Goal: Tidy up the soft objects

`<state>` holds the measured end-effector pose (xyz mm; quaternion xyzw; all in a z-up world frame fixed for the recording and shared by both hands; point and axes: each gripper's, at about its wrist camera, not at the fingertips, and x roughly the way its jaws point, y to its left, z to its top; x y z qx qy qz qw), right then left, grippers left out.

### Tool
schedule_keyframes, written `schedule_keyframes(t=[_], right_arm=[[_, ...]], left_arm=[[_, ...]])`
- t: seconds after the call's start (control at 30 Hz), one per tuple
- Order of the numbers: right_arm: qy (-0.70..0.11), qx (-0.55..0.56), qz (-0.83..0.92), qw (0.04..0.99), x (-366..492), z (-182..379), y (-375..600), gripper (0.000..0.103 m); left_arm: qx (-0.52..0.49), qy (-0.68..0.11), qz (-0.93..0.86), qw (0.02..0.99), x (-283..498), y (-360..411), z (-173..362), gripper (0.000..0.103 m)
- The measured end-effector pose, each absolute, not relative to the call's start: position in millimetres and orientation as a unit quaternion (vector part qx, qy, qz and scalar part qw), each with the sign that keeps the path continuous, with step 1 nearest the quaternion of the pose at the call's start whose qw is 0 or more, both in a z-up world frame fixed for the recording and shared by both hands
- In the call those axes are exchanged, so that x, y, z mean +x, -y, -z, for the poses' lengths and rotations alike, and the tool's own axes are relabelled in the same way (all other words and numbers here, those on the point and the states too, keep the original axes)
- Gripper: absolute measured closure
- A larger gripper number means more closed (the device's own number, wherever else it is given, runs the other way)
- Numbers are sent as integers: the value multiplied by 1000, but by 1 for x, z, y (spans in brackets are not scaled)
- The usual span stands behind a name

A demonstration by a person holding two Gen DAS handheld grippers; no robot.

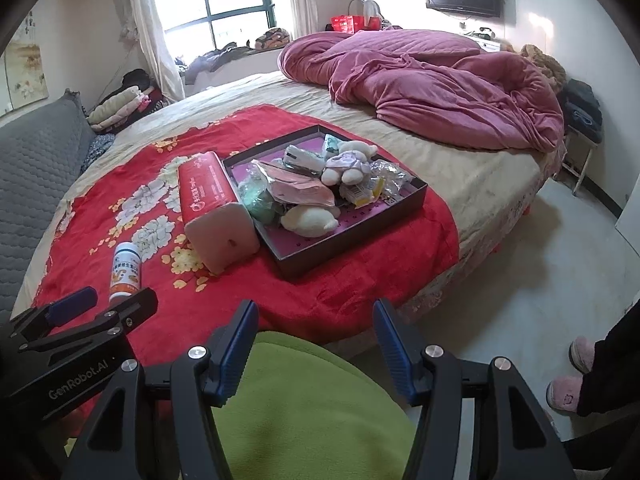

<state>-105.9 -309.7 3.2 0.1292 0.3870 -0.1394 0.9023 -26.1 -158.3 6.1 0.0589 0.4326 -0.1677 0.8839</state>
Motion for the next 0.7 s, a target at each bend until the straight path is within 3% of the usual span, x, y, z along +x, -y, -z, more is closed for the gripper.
schedule_keyframes(t=[0.7], right_arm=[[-395, 119, 136, 901, -103, 0, 305, 44]], left_arm=[[62, -434, 162, 884, -26, 158, -5, 23]])
